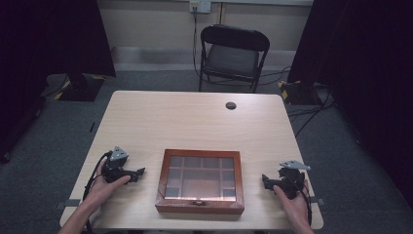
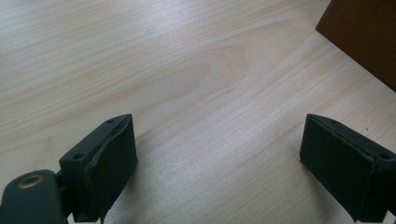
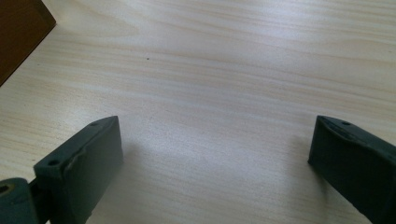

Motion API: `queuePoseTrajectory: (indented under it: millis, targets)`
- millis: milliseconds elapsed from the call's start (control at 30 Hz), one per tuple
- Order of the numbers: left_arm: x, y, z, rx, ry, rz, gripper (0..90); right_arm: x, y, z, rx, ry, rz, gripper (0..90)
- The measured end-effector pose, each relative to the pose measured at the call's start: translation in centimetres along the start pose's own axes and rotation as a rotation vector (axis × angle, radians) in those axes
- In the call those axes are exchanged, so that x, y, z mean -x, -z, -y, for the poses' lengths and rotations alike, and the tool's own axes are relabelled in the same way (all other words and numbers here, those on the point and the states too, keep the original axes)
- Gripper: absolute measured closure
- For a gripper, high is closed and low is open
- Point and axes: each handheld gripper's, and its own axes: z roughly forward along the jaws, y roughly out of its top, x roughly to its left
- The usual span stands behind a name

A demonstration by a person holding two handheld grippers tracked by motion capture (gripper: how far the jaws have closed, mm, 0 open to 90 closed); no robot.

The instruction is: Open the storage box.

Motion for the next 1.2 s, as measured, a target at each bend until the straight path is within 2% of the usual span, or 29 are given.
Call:
queuePoseTrajectory:
  millis: [233, 300, 367, 433, 533, 567, 600, 700, 733, 767, 800, 833, 867, 900, 933, 967, 1000, 1033, 1100, 1133, 1167, 1200]
  targets:
    - [0.0, 0.0, 0.0, -0.001, -0.001, 0.001, 10.1, 0.0, 0.0, 0.0, 0.0, 0.0, -0.003, 3.1]
    - [0.0, 0.0, 0.0, -0.001, -0.001, 0.001, 10.1, -0.1, 0.2, 0.1, 0.01, 0.004, -0.01, 8.4]
    - [0.0, 0.0, 0.0, 0.0, -0.001, 0.001, 10.1, -0.2, 0.4, 0.0, 0.022, 0.014, -0.027, 17.9]
    - [0.0, 0.0, 0.0, -0.001, -0.001, 0.001, 10.1, -0.4, 0.5, -0.2, 0.006, 0.026, -0.041, 17.9]
    - [0.0, 0.0, 0.0, -0.001, -0.001, 0.001, 10.2, -0.6, 0.7, -0.3, -0.008, 0.033, -0.037, 21.3]
    - [0.0, 0.0, 0.0, 0.0, -0.001, 0.001, 10.1, -0.8, 0.9, -0.5, 0.006, 0.024, -0.076, 21.0]
    - [0.0, 0.0, 0.0, -0.001, -0.001, 0.001, 10.1, -1.0, 1.0, -0.6, 0.008, 0.025, -0.081, 21.8]
    - [0.0, 0.0, 0.0, 0.0, -0.003, -0.001, 10.1, -1.4, 1.5, -1.0, 0.017, 0.023, -0.135, 23.0]
    - [0.0, 0.0, 0.0, 0.0, -0.003, -0.001, 10.0, -1.4, 1.5, -1.0, 0.017, 0.023, -0.135, 23.0]
    - [-0.1, 0.0, 0.0, -0.001, -0.005, 0.0, 10.0, -1.6, 2.0, -1.4, 0.047, 0.035, -0.166, 24.7]
    - [-0.1, 0.0, 0.0, -0.001, -0.005, 0.0, 9.8, -1.6, 2.0, -1.4, 0.047, 0.035, -0.166, 24.7]
    - [-0.1, 0.0, 0.0, -0.004, -0.004, 0.001, 9.7, -2.0, 2.6, -1.7, 0.072, 0.04, -0.199, 26.6]
    - [-0.1, 0.0, 0.0, -0.004, -0.004, 0.001, 9.6, -2.0, 2.6, -1.7, 0.072, 0.04, -0.199, 26.6]
    - [0.0, 0.0, 0.0, -0.002, -0.003, 0.002, 9.6, -2.3, 3.0, -2.1, 0.086, 0.061, -0.223, 30.0]
    - [0.0, 0.0, 0.0, -0.002, -0.003, 0.002, 9.7, -2.3, 3.0, -2.1, 0.086, 0.061, -0.223, 30.0]
    - [0.0, 0.0, 0.0, -0.003, -0.003, -0.004, 9.7, -2.7, 3.7, -2.5, 0.09, 0.074, -0.27, 38.6]
    - [0.0, 0.0, 0.0, -0.003, -0.003, -0.003, 9.7, -2.9, 4.1, -2.7, 0.091, 0.083, -0.299, 39.4]
    - [0.0, 0.0, 0.0, -0.003, -0.003, -0.003, 9.7, -2.9, 4.1, -2.7, 0.091, 0.083, -0.299, 39.4]
    - [0.0, 0.0, 0.0, -0.003, -0.003, -0.004, 9.7, -3.8, 4.9, -3.2, 0.09, 0.081, -0.351, 40.3]
    - [0.0, 0.0, 0.0, -0.003, -0.003, -0.004, 9.7, -3.8, 4.9, -3.2, 0.09, 0.081, -0.351, 40.3]
    - [0.0, 0.0, 0.0, -0.003, -0.003, -0.004, 9.7, -4.3, 5.2, -3.5, 0.101, 0.095, -0.387, 42.6]
    - [0.0, 0.0, 0.0, -0.003, -0.003, -0.004, 9.7, -4.3, 5.2, -3.5, 0.101, 0.095, -0.387, 42.6]
